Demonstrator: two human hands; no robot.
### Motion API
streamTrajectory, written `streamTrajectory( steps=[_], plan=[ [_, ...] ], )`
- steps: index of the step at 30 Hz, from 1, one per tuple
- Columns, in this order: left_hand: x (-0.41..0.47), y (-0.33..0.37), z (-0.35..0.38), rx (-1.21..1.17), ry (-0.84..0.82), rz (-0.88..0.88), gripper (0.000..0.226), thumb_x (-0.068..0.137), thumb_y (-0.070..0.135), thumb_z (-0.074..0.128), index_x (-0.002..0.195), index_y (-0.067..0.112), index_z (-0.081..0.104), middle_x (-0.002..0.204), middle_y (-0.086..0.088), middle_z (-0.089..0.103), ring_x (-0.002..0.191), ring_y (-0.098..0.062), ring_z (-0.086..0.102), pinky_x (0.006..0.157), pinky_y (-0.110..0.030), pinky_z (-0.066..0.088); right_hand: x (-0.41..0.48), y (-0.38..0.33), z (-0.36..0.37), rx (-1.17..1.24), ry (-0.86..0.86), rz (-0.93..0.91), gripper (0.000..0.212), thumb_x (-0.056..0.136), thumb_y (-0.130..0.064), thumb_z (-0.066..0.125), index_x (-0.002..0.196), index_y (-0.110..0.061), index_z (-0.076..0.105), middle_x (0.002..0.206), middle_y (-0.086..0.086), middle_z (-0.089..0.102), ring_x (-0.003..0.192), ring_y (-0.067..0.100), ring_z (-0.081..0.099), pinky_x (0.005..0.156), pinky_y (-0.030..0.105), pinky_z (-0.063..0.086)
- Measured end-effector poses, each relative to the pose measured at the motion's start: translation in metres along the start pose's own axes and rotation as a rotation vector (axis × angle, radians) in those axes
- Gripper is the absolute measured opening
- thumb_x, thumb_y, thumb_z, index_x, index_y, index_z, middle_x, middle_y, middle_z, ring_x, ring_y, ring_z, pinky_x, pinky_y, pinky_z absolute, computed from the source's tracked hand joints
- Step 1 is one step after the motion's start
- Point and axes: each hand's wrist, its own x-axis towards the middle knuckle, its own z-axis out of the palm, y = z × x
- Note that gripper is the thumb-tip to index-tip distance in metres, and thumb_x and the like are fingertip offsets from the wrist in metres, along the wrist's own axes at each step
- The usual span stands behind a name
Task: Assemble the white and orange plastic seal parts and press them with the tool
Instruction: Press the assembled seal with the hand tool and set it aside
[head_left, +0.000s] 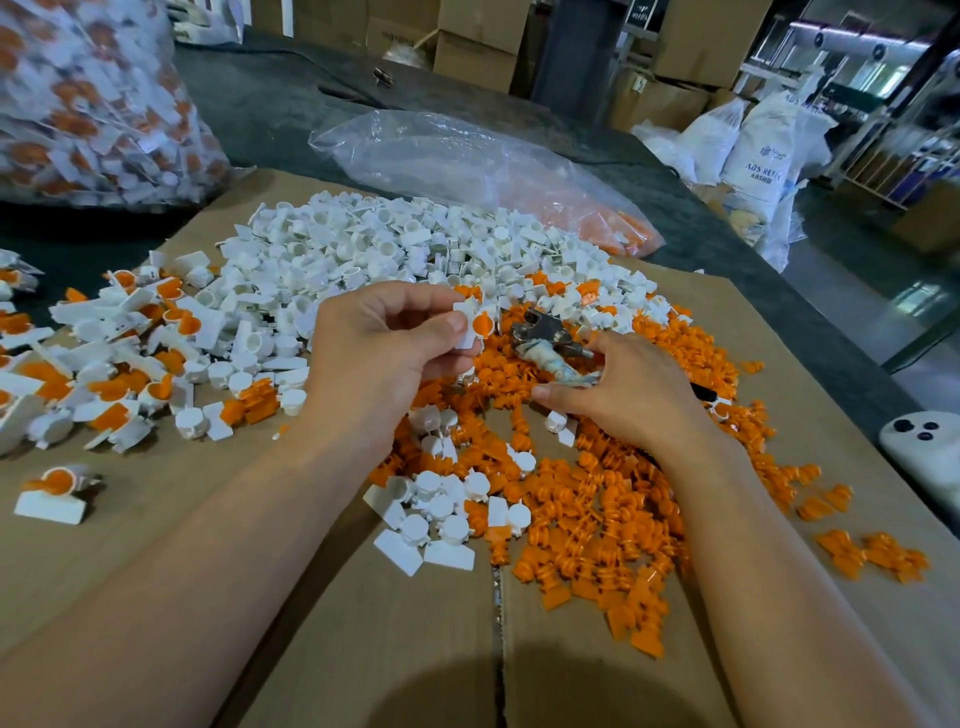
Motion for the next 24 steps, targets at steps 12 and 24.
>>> streamTrajectory(
  steps=[12, 24],
  plan=[
    [0.001, 0.001, -0.001, 0.032, 0.005, 0.008, 0.018, 0.082, -0.003, 0.063, 0.076, 0.014, 0.066, 0.058, 0.003, 0.067, 0.056, -0.013, 0.066, 0.053, -0.019, 0.054, 0.002, 0.001, 0.001, 0.003, -0.020, 0.000, 0.093, 0.067, -0.070, 0.058, 0.139, -0.016, 0.036, 0.138, 0.009, 0.042, 0.126, 0.026, 0.038, 0.098, 0.039, 0.034],
    [0.020, 0.004, -0.019, -0.548, 0.201, -0.195, 0.014, 0.096, 0.010, 0.046, 0.106, 0.004, 0.053, 0.068, -0.007, 0.071, 0.067, -0.017, 0.071, 0.053, -0.019, 0.053, 0.001, 0.001, 0.002, -0.028, -0.052, -0.001, 0.094, 0.068, -0.072, 0.054, 0.142, -0.018, 0.030, 0.141, 0.009, 0.037, 0.130, 0.027, 0.033, 0.102, 0.040, 0.031]
  ],
)
